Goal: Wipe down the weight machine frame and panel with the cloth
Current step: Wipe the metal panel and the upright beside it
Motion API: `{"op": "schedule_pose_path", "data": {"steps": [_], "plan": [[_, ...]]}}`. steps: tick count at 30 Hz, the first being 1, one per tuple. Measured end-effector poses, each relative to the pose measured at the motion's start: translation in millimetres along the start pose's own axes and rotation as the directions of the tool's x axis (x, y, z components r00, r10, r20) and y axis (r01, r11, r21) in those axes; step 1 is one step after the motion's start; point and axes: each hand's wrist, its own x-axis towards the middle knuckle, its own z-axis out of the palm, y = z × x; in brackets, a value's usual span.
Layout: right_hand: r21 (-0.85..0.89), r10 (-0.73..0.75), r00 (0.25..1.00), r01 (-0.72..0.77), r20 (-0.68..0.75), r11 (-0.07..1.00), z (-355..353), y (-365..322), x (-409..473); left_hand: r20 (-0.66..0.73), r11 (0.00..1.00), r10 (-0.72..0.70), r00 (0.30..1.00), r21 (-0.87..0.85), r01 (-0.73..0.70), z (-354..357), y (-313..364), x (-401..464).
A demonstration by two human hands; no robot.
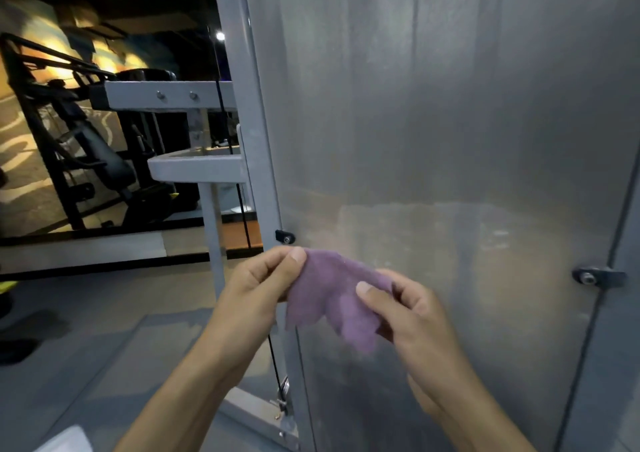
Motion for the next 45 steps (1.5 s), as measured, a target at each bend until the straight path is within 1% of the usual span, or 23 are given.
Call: {"op": "schedule_pose_path", "data": {"steps": [5, 9, 11, 15, 19, 21, 23, 26, 27, 28, 29, 30, 31, 32, 33, 34, 35, 37, 39, 40, 42, 44, 45], "plan": [[0.323, 0.110, 0.992, -0.121, 0.055, 0.938, -1.5, -11.7, -4.8, -0.050, 0.999, -0.045, 0.998, 0.022, 0.046, 9.9, -3.1, -3.8], [0.465, 0.146, 0.981, -0.190, 0.128, 0.865, 3.9, -20.3, -11.9, -0.091, 0.997, -0.072, 0.993, 0.001, 0.072, 21.0, -9.8, -6.9], [0.516, 0.172, 0.973, -0.227, 0.154, 0.826, 5.3, -21.6, -15.2, -0.113, 0.997, -0.075, 0.991, -0.020, 0.073, 28.0, -11.0, -7.5], [0.617, 0.227, 0.958, -0.287, 0.177, 0.733, 9.2, -18.1, -21.3, -0.080, 0.993, -0.096, 0.992, -0.075, 0.090, 45.6, -8.5, -9.0], [0.619, 0.191, 0.957, -0.288, 0.220, 0.730, 8.5, -19.6, -25.2, -0.065, 0.993, -0.091, 0.994, -0.076, 0.086, 56.2, -6.6, -13.2], [0.611, 0.210, 0.956, -0.292, 0.204, 0.736, 9.1, -19.9, -24.5, -0.069, 0.992, -0.084, 0.994, -0.096, 0.077, 56.6, -6.8, -15.7], [0.633, 0.223, 0.948, -0.319, 0.229, 0.705, 7.9, -18.8, -28.4, -0.071, 0.994, -0.062, 0.996, -0.100, 0.055, 56.6, -6.0, -18.8], [0.720, 0.118, 0.938, -0.326, 0.325, 0.613, 15.4, -17.7, -24.0, -0.048, 0.994, -0.052, 0.997, -0.096, 0.047, 56.2, -3.8, -25.1], [0.715, 0.021, 0.939, -0.276, 0.344, 0.642, 28.9, -27.6, -14.8, -0.027, 0.994, -0.064, 0.998, -0.094, 0.061, 54.4, -3.6, -26.7], [0.768, -0.261, 0.905, -0.103, 0.336, 0.632, 29.5, -37.4, -17.2, -0.002, 0.992, -0.081, 0.997, -0.094, 0.081, 52.3, -4.2, -27.0], [0.903, -0.518, 0.805, -0.047, 0.287, 0.428, 25.6, -27.5, -14.2, 0.019, 0.991, -0.100, 0.995, -0.091, 0.101, 49.5, -6.3, -26.2], [0.935, -0.630, 0.712, -0.114, 0.312, 0.335, 22.0, -16.9, -2.1, 0.027, 0.991, -0.108, 0.994, -0.081, 0.110, 45.9, -9.7, -24.2], [0.901, -0.520, 0.824, 0.029, 0.224, 0.433, 16.5, -13.8, -1.5, 0.021, 0.992, -0.106, 0.994, -0.061, 0.107, 41.6, -14.4, -22.0], [0.672, -0.292, 0.949, 0.139, 0.119, 0.727, 16.2, -7.4, -12.6, 0.011, 0.994, -0.096, 0.995, -0.046, 0.096, 37.3, -19.1, -19.2], [0.566, -0.125, 0.943, -0.076, 0.308, 0.821, 21.8, 5.7, -11.4, 0.003, 0.996, -0.083, 0.997, -0.042, 0.083, 32.6, -22.5, -15.4], [0.480, 0.131, 0.938, -0.280, 0.321, 0.831, 16.6, 15.5, -8.7, -0.014, 0.997, -0.070, 0.997, -0.037, 0.069, 27.2, -23.9, -9.7], [0.441, 0.272, 0.937, -0.343, 0.218, 0.829, 9.1, 23.3, -8.5, -0.056, 0.999, -0.046, 0.997, -0.013, 0.045, 20.4, -24.2, -1.7], [0.376, 0.317, 0.940, -0.341, 0.126, 0.862, 12.2, 28.7, 3.0, -0.216, 0.992, 0.059, 0.975, 0.122, -0.033, 0.8, -24.1, 22.7], [0.369, 0.347, 0.938, -0.328, 0.016, 0.869, 10.7, 29.7, 13.9, -0.349, 0.941, 0.205, 0.914, 0.327, -0.086, -22.5, -23.6, 56.5], [0.394, 0.352, 0.936, -0.315, -0.025, 0.864, 10.8, 28.1, 17.1, -0.380, 0.907, 0.251, 0.890, 0.413, -0.079, -33.0, -23.7, 74.2], [0.377, 0.341, 0.937, -0.292, -0.071, 0.879, 8.4, 29.2, 20.7, -0.410, 0.850, 0.291, 0.864, 0.525, -0.038, -46.8, -22.8, 106.9], [0.310, 0.271, 0.958, -0.231, -0.093, 0.922, 10.2, 32.7, 26.2, -0.422, 0.818, 0.326, 0.846, 0.574, -0.029, -49.6, -22.7, 133.0], [0.239, 0.202, 0.972, -0.169, -0.123, 0.956, 11.1, 35.9, 29.5, -0.429, 0.812, 0.349, 0.833, 0.583, -0.040, -49.3, -23.8, 143.3]]}}
